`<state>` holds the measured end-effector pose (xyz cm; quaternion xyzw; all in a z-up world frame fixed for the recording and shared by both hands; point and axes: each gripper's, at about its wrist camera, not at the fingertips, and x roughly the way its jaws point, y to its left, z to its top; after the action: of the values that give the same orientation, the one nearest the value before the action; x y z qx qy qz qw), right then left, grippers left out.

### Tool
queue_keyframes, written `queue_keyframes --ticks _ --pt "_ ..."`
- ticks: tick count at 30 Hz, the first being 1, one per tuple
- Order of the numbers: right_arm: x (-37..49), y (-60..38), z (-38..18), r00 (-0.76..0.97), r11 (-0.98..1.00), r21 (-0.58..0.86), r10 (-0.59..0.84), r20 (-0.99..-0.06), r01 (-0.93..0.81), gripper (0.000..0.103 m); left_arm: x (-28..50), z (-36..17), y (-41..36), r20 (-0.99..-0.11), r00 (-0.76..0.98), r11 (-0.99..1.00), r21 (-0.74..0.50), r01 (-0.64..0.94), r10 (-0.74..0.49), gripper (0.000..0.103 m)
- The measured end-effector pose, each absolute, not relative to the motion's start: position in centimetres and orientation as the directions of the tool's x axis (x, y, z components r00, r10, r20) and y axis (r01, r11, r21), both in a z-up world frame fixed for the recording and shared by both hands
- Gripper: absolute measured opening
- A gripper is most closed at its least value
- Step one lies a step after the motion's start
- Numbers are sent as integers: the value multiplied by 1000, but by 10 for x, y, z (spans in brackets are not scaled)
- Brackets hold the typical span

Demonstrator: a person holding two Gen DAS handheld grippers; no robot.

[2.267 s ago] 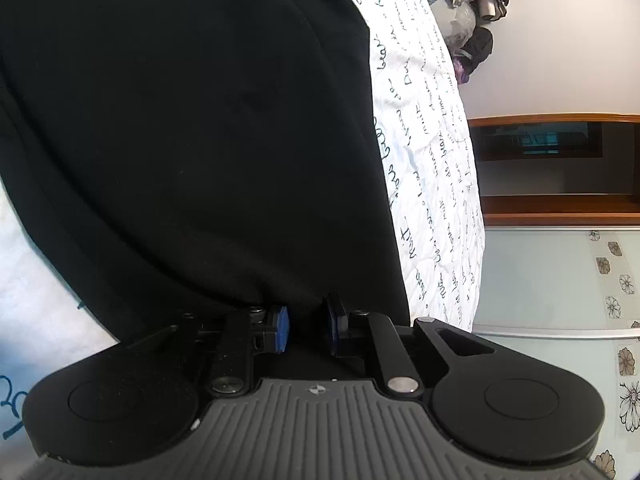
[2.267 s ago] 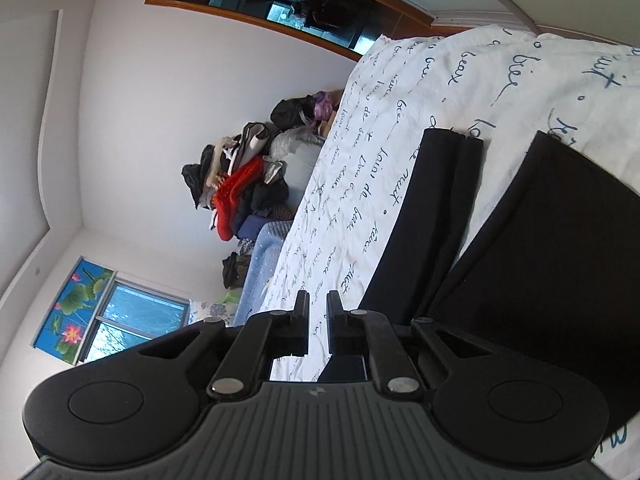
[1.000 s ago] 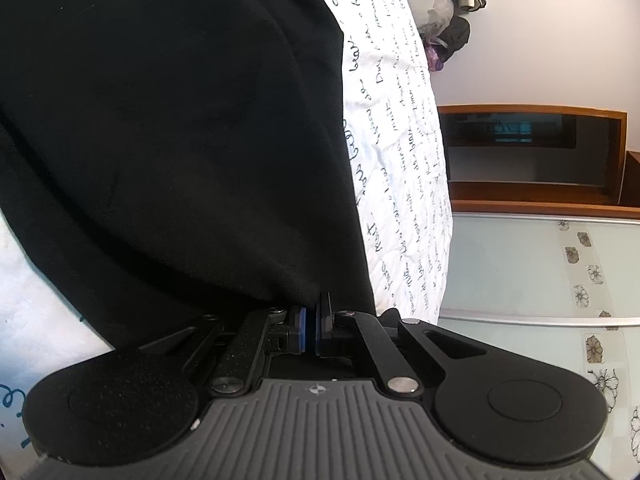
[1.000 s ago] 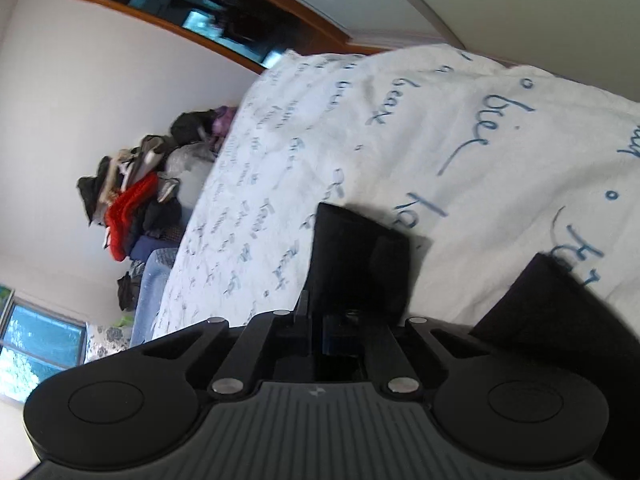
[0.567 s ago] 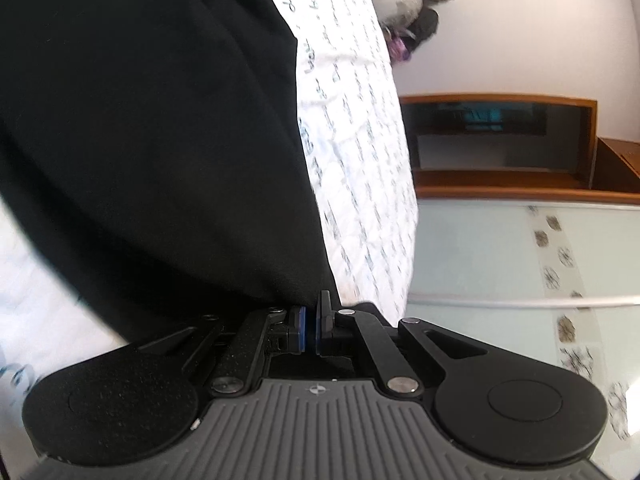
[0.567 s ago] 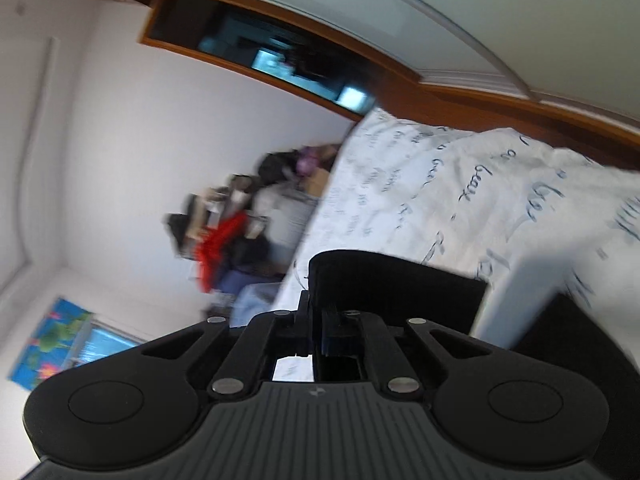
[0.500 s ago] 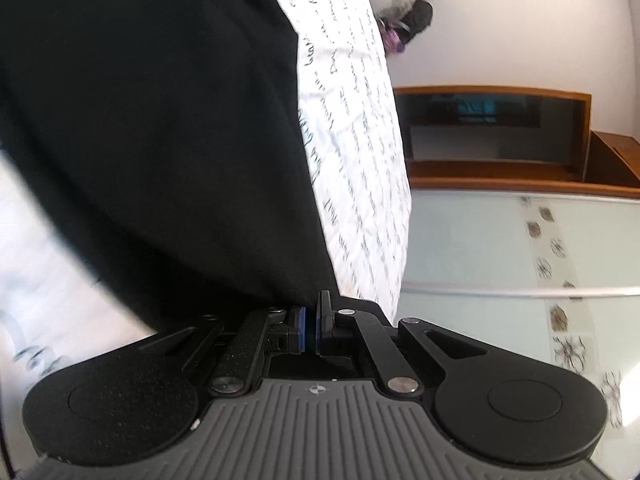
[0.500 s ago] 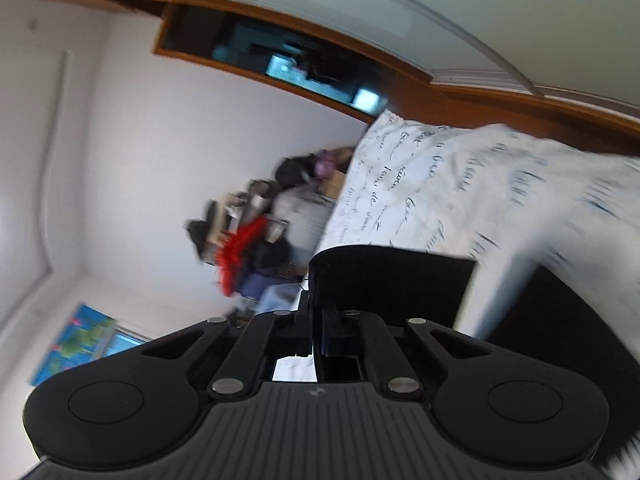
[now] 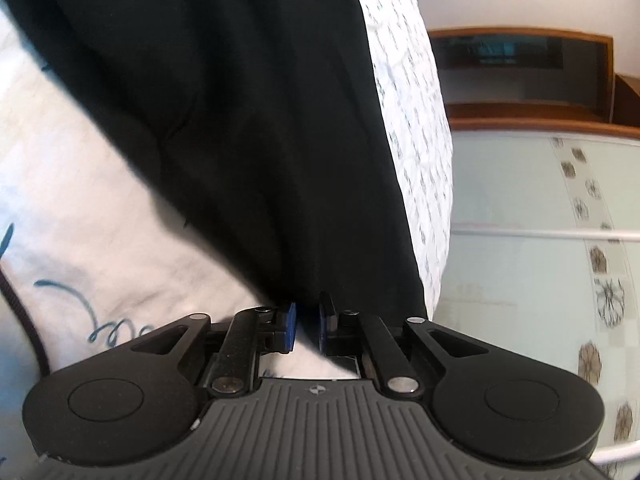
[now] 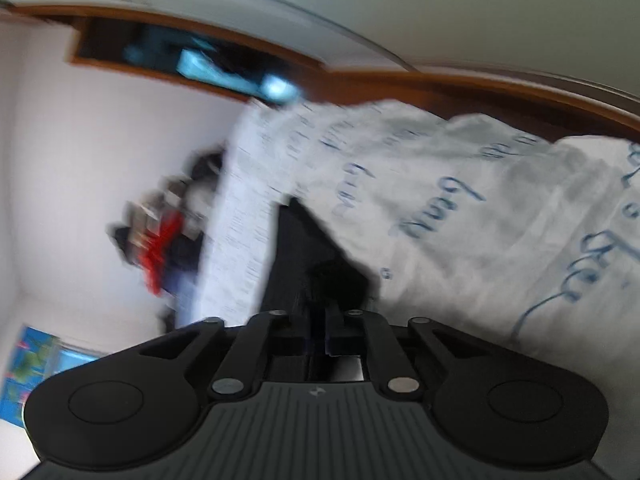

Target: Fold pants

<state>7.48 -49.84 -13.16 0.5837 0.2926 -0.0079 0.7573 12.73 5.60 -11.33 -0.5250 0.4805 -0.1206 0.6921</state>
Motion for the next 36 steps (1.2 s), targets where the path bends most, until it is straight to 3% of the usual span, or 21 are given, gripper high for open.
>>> queue_keyframes --ticks 3,6,9,12,13,14,17,20,24,28,31,36 --pt "66 -508 -112 839 414 829 229 -494 375 8 121 -116 58 -521 508 451 -853 -265 -686 16" --pt "65 -508 -85 850 543 747 110 -516 383 11 109 -110 52 -505 543 549 -831 -95 -671 19" --pt "98 -483 -67 817 653 704 222 -532 280 12 96 -107 35 -492 598 669 -736 102 -633 22" --pt "140 -453 -60 777 677 710 337 -532 193 20 80 -104 17 -474 655 753 -617 231 -589 24" --pt "154 -443 -60 759 662 730 384 -526 171 21 79 -103 16 -469 653 751 -614 242 -594 33" --pt "168 -431 -59 742 650 746 429 -515 142 21 80 -104 16 -463 650 743 -623 244 -602 35" --pt "204 -380 -47 659 700 714 542 -521 -12 21 77 -108 23 -450 644 720 -652 237 -619 35" --pt "240 -326 -34 499 769 606 615 -611 -205 21 77 -109 23 -448 644 719 -652 239 -620 36" --pt "273 -276 -36 365 859 394 499 -786 -328 21 75 -107 27 -439 642 707 -667 235 -628 36" --pt "278 -251 -44 252 819 353 497 -830 -453 21 76 -109 30 -431 640 695 -681 232 -636 37" --pt "276 -227 -59 205 809 254 413 -887 -530 21 78 -110 30 -425 638 688 -686 236 -642 39" --pt "264 -213 -64 249 793 154 360 -899 -590 21 78 -110 32 -417 636 680 -693 239 -649 41"
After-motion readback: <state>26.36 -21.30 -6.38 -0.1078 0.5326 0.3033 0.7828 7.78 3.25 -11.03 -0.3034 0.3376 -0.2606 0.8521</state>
